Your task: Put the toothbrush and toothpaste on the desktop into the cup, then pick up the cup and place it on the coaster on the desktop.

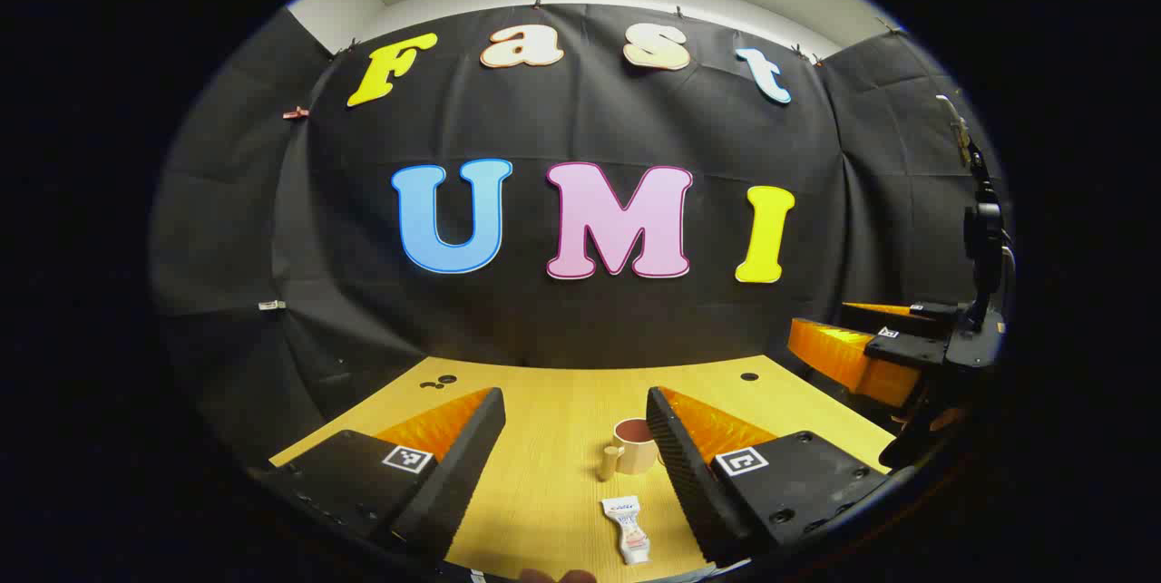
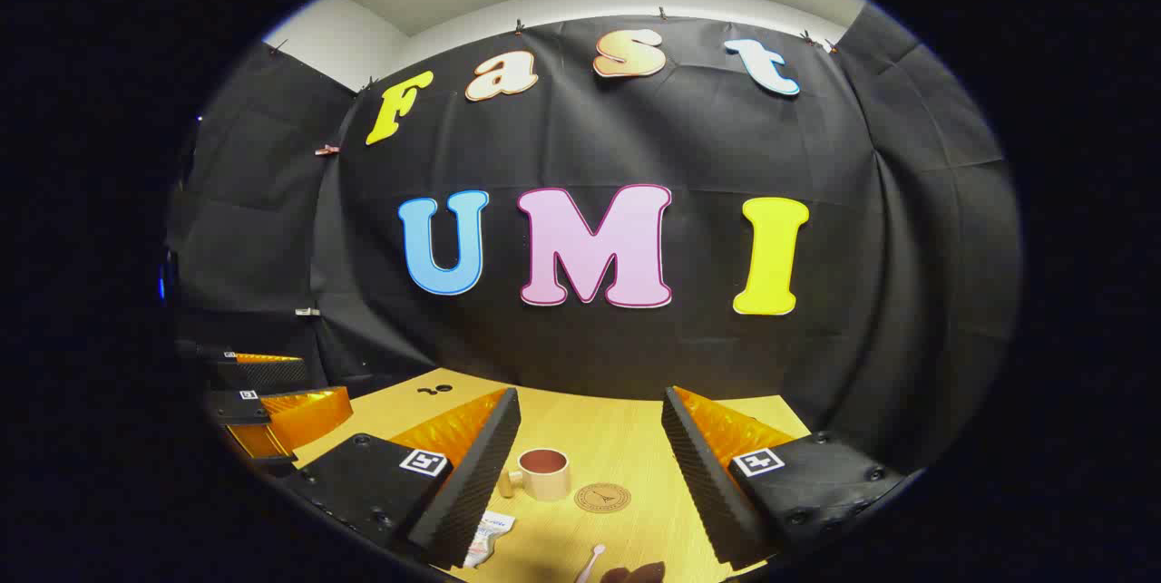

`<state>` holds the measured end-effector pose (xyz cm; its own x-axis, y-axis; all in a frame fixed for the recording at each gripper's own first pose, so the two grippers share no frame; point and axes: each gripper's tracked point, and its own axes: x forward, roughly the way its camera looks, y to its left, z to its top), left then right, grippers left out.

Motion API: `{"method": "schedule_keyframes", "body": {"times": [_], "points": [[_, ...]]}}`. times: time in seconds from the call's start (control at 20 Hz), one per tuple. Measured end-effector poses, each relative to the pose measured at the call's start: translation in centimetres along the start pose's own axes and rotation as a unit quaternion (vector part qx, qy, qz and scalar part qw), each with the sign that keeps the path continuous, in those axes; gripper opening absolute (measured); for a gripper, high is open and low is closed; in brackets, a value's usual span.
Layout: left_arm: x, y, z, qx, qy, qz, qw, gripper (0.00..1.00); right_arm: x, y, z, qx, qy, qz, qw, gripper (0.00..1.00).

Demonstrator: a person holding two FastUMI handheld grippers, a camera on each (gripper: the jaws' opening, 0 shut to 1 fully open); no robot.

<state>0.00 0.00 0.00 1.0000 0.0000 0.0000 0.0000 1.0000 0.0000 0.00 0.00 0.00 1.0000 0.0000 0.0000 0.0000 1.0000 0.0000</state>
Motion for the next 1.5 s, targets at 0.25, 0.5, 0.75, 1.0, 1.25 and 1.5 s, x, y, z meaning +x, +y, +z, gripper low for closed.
{"method": "schedule_keyframes", "body": {"times": [0.25, 0.5, 0.75, 1.0, 1.25, 1.5], "points": [[0.7, -0.2, -0.5, -0.003, 0.003, -0.011, 1.0, 0.97, -0.4, -0.4, 0.1, 0.0, 0.001, -0.01, 1.0, 1.0], [1.5, -1.0, -1.0, -0.003, 0.005, -0.034, 0.999, 0.97, -0.9, -1.3, 0.5, -0.003, -0.006, -0.031, 0.999, 0.97], [2.4, -1.9, -3.5, 0.01, 0.03, -0.063, 0.998, 0.97, -0.4, -2.2, 0.6, 0.002, -0.013, -0.052, 0.999, 0.97], [3.7, -3.3, -10.5, 0.009, 0.127, -0.073, 0.989, 0.98, 0.4, -3.2, -0.7, 0.016, 0.002, -0.058, 0.998, 0.97], [4.7, -5.5, -18.9, -0.02, 0.268, -0.073, 0.961, 0.98, 0.3, -4.5, -3.4, 0.018, 0.041, -0.055, 0.997, 0.97], [5.7, -6.4, -25.0, -0.053, 0.368, -0.047, 0.927, 0.92, -0.3, -6.8, -4.7, 0.01, 0.062, -0.059, 0.996, 0.97]]}}
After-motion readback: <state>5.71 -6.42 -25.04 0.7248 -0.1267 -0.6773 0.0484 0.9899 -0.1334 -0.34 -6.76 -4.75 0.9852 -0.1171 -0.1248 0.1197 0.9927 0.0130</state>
